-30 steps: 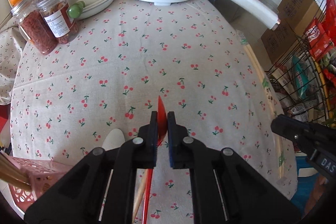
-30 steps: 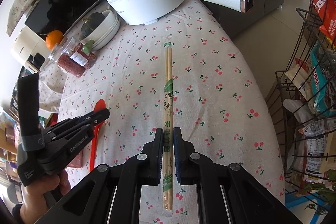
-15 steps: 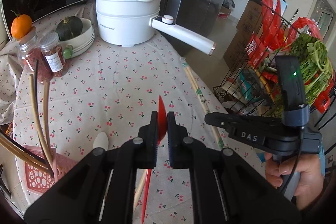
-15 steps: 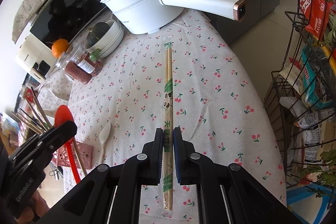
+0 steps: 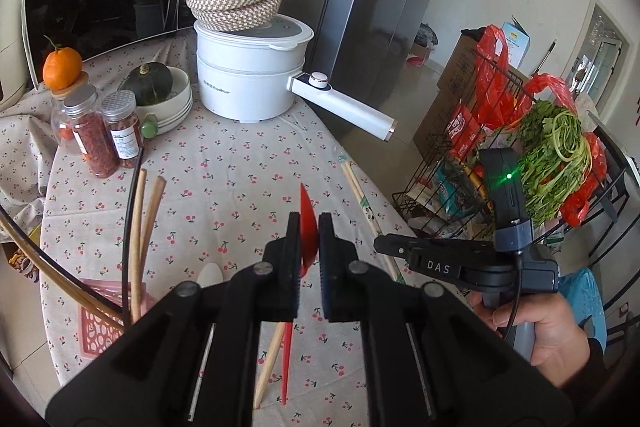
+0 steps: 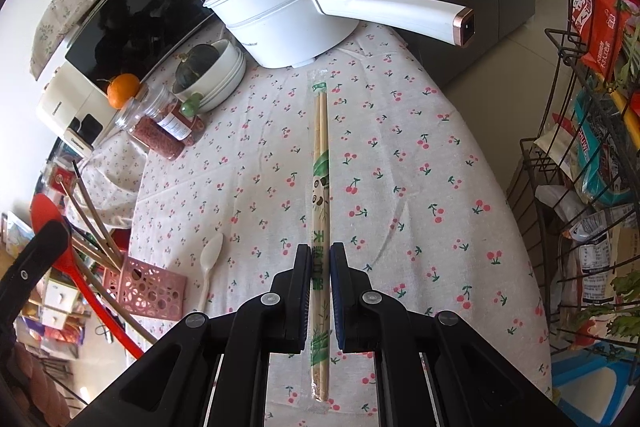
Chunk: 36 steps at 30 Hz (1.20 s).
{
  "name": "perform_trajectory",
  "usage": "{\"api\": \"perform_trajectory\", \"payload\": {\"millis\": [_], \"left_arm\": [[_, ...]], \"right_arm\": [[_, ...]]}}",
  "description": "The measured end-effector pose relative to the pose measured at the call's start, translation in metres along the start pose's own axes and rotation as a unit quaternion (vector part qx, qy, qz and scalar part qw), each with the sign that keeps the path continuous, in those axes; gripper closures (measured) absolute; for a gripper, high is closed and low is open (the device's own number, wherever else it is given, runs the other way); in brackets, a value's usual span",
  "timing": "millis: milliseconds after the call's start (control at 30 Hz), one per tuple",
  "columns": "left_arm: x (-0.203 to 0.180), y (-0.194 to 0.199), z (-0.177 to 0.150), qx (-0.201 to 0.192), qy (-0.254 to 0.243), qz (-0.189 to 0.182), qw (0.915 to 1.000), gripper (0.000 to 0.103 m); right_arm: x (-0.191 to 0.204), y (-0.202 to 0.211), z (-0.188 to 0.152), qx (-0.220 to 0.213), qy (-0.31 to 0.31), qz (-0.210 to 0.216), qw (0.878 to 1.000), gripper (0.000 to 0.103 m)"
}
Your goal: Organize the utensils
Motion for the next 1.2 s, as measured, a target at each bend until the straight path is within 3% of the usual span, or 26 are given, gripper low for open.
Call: {"api": "perform_trajectory", "payload": {"millis": [333, 567, 700, 767, 833, 933, 1100, 1200], "left_arm": [[0.0, 0.053, -0.011, -0.089, 0.014, -0.06, 0.9941, 0.094], [0.033, 0.048, -0.037, -0.073, 0.053, -0.069, 0.9935, 0.094], [0.035, 0.019, -0.054, -0.015, 0.059, -0.06, 0.9964, 0.093], [0.031, 0.006, -0.061, 0.011, 0.044, -0.038, 0.9982, 0.073], [0.024, -0.009, -0.064, 0.04, 0.034, -0.023, 0.9984, 0.062], [0.016, -0.034, -0.065, 0.085, 0.025, -0.001, 0.996, 0.061], [0.001, -0.078, -0.058, 0.123, -0.006, 0.012, 0.9924, 0.061], [0.004, -0.109, -0.049, 0.147, 0.006, 0.011, 0.989, 0.061]], "right_arm": [[0.012, 0.013, -0.001, -0.016, 0.008, 0.018, 1.0, 0.093], [0.019, 0.019, -0.004, -0.021, 0.019, 0.017, 0.999, 0.093], [0.022, 0.016, -0.005, -0.018, 0.025, 0.01, 0.999, 0.093], [0.023, 0.015, -0.004, -0.018, 0.028, 0.006, 0.999, 0.093], [0.021, 0.013, -0.003, -0.017, 0.023, 0.004, 1.0, 0.093], [0.019, 0.012, -0.003, -0.016, 0.019, 0.001, 1.0, 0.093], [0.015, 0.015, -0.003, -0.02, 0.027, -0.012, 0.999, 0.094], [0.008, 0.018, -0.003, -0.02, 0.025, -0.016, 0.999, 0.094]]}}
Point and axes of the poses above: each gripper's, at about its wrist camera, not at the fingertips, and y roughly against the way its jaws point, x to its left, z to its top, the point moved 4 cm from there along -y, roughly the way its jaws point, and after that the axes turned 6 degrees about x, right-handed, at the moved point
